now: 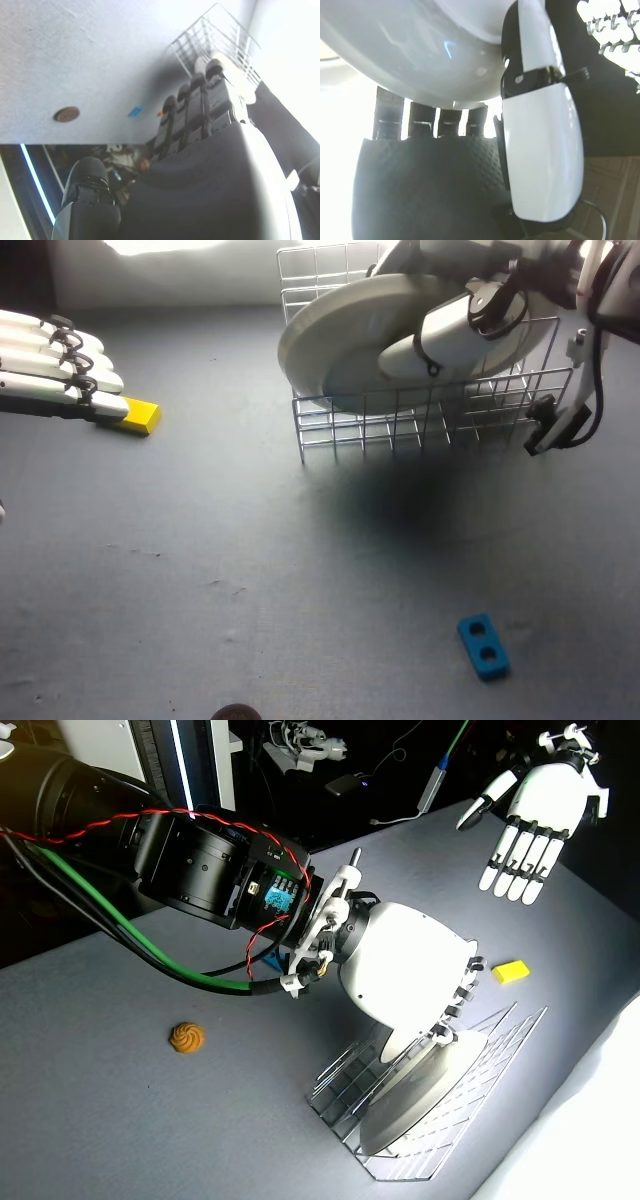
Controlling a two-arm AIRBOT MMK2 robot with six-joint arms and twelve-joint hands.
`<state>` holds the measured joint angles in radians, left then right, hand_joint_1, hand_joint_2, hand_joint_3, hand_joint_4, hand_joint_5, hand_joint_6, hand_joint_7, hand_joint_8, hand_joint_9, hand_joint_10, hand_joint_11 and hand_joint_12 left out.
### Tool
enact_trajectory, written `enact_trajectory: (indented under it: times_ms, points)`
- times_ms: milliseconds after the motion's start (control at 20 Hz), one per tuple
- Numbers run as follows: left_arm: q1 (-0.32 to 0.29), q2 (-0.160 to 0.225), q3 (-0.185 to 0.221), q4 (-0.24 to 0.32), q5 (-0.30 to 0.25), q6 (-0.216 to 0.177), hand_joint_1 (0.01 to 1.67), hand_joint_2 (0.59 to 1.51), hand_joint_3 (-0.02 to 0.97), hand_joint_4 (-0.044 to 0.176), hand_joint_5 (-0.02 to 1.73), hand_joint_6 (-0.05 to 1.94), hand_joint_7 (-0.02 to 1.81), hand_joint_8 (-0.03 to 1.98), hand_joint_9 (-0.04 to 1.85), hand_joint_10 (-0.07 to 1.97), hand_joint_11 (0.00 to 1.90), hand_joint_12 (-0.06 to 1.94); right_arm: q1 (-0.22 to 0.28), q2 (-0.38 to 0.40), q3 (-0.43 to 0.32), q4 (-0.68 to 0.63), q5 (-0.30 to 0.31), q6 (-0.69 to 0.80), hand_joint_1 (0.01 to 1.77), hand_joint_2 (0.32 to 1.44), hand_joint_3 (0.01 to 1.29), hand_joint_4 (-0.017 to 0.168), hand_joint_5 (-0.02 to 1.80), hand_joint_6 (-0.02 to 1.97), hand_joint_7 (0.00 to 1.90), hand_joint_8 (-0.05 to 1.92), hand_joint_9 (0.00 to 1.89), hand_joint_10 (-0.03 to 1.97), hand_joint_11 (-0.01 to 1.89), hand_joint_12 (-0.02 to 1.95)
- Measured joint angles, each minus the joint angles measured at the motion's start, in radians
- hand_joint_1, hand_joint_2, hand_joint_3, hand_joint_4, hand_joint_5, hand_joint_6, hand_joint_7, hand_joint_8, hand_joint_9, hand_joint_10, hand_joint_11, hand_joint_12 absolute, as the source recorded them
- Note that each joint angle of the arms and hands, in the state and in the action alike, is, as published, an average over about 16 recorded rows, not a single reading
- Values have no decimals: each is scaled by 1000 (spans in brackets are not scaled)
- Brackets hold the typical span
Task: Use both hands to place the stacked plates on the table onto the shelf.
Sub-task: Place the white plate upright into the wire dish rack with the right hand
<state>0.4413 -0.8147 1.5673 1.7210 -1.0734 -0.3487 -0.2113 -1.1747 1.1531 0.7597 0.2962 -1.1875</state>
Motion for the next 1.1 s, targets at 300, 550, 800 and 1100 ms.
enact_trajectory:
  times_ms: [300, 550, 800, 1100]
  points:
    - [-10, 1, -10, 5, -4, -1, 14, 1187, 14, 1, 22, 19, 19, -6, 20, 18, 20, 11, -13, -4, 5, -1, 4, 1, 1225, 995, 15, 13, 972, 892, 1051, 816, 1193, 22, 727, 1069]
    - [-21, 2, -17, 16, -9, -1, 14, 1187, 14, 1, 22, 19, 19, -6, 21, 18, 18, 11, -22, -7, 9, -2, 6, 2, 1224, 1000, 15, 11, 956, 926, 1027, 807, 1174, 22, 705, 1087]
    - [-33, 2, -25, 32, -15, -1, 14, 1188, 14, 1, 22, 19, 18, -6, 23, 18, 17, 10, -27, -9, 11, -6, 7, 4, 1222, 1008, 15, 4, 933, 973, 1028, 570, 1141, 22, 676, 1117]
    - [-39, 2, -30, 52, -24, 0, 14, 1187, 14, 1, 22, 19, 20, -6, 22, 19, 16, 11, -29, -12, 13, -16, 10, 7, 1203, 1022, 15, -3, 901, 954, 1037, 266, 1101, 22, 631, 1164]
